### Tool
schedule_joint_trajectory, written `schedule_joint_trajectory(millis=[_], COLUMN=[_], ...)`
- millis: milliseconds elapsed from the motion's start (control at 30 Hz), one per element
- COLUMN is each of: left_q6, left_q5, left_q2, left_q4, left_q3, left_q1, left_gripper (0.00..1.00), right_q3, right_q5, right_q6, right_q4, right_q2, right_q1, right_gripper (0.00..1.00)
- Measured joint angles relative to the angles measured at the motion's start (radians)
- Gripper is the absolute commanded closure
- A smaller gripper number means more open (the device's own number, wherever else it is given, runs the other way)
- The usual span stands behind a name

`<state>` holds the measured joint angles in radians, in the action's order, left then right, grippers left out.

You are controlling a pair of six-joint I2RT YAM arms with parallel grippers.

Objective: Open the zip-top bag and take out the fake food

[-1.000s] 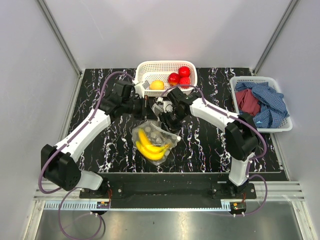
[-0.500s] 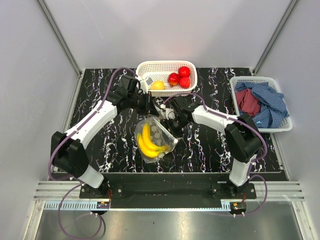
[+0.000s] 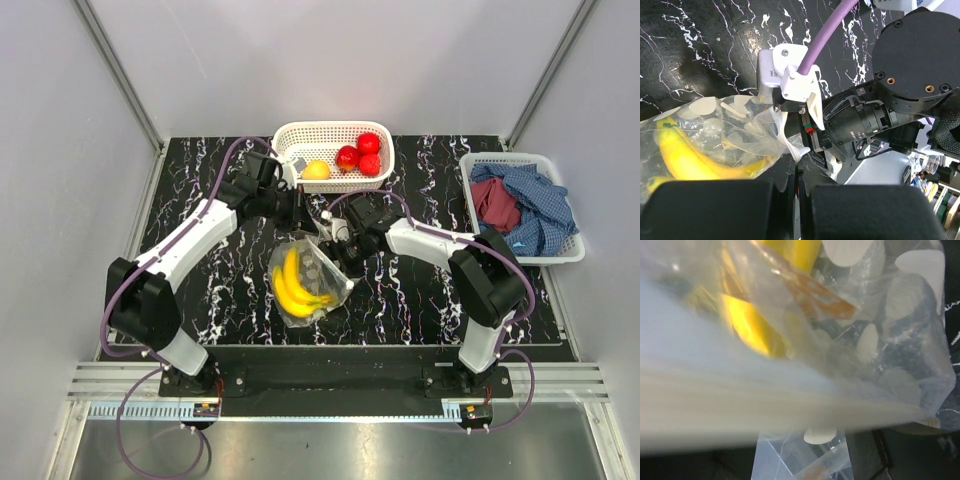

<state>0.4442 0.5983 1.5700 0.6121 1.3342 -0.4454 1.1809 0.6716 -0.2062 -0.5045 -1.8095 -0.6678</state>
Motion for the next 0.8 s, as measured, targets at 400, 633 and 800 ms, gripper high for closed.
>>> schedule_joint_trajectory(millis=[400,633,800], left_q6=[-0.036,-0.061,-0.079], left_q5=[-0.004,-0.028,-0.034], left_q2=[-0.145,-0.176,-0.174], left_q4=[-0.030,-0.024,-0.023], left_q3=[-0.224,-0.279,-0.280], left_q1=[0.014,0.014,0.013], left_gripper=[1.00,1.00,1.00], right_q3=[-0.043,-0.093,-0.113], right_q5=[0.031,0.055,0.052], right_q6=[-0.066,-0.046,-0.027], right_q4=[0.066,0.076,0.089], right_q2=[0.000,0.001,0.002], right_q1=[-0.004,-0.005,-0.008], right_gripper=[0.25,0.35,0.36])
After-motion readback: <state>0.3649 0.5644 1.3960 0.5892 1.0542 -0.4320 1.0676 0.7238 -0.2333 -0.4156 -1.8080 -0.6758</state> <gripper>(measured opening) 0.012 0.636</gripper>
